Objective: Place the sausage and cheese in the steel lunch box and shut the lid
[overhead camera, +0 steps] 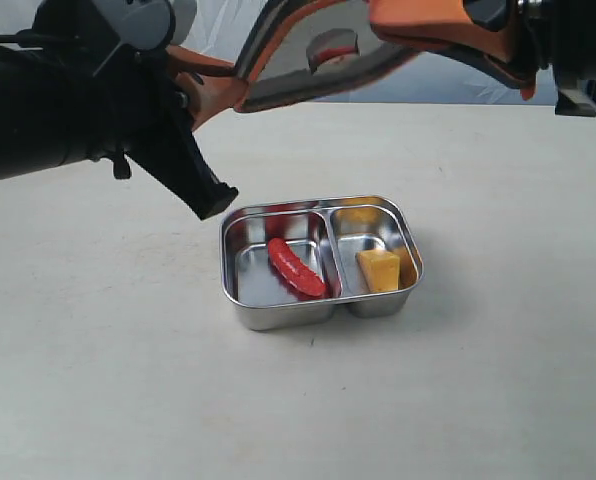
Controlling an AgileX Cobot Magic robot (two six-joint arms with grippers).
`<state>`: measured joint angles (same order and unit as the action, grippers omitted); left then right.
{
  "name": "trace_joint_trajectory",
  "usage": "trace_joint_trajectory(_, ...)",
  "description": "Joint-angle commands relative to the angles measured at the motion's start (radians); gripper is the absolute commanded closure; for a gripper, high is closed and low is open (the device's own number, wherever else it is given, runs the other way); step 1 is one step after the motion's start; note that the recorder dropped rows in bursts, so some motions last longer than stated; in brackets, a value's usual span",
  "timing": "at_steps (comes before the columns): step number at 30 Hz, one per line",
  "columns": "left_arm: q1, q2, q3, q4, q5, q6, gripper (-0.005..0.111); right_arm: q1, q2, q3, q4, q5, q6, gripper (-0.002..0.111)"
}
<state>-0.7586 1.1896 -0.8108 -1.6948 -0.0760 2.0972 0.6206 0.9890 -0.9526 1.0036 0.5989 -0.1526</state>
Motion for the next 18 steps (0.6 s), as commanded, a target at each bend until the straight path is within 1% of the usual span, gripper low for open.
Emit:
trace_joint_trajectory(1, -0.002, 0.011, -0.006, -0.004, -0.013, 0.030, 0.107, -0.004, -0.001, 0.003, -0.050, 0.000, 0.037, 0.109)
trace_joint_trajectory(6, -0.002, 0.037, 0.005, 0.012, -0.019, 0.030, 0.107, -0.004, -0.001, 0.003, -0.044, 0.041, 0.037, 0.109)
trace_joint_trajectory(12, -0.002, 0.044, 0.005, 0.038, -0.029, 0.030, 0.107, -0.004, -0.001, 0.003, -0.109, 0.122, 0.037, 0.109)
trace_joint_trajectory(16, -0.002, 0.044, 0.005, 0.038, -0.036, 0.030, 0.107, -0.004, -0.006, 0.003, -0.147, 0.140, 0.037, 0.109)
trace_joint_trajectory(18, -0.002, 0.044, 0.005, 0.043, -0.048, 0.030, 0.107, -0.004, -0.006, 0.003, -0.163, 0.145, 0.069, 0.109)
